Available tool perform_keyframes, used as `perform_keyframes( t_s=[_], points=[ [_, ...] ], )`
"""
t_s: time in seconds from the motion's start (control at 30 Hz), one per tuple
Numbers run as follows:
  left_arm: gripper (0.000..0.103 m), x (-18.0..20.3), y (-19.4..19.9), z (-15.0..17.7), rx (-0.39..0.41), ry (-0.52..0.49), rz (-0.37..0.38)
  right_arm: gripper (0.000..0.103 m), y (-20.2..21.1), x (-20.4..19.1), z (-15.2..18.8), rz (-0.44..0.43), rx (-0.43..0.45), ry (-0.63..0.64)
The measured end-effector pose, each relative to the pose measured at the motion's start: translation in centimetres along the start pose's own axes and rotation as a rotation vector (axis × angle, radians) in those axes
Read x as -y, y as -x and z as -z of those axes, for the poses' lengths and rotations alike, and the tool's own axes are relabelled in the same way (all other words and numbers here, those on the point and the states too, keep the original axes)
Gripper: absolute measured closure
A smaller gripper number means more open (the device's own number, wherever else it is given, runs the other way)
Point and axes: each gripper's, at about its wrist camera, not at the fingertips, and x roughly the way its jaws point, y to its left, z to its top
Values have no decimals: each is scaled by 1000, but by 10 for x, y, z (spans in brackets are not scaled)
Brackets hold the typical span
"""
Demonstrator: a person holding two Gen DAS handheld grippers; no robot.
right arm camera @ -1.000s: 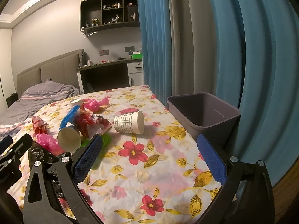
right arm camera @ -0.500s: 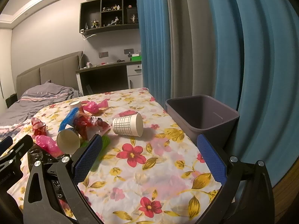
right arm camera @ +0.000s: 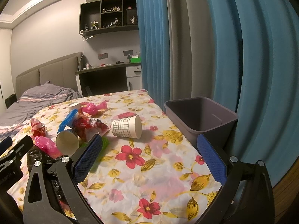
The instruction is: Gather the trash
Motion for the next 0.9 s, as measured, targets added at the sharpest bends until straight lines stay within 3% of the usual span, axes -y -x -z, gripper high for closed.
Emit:
perform_keyframes(
  t_s=[0.9],
  points=[
    [11, 1, -3, -4, 2, 2, -1, 5, 2, -3, 0, 4, 24, 5]
  ],
)
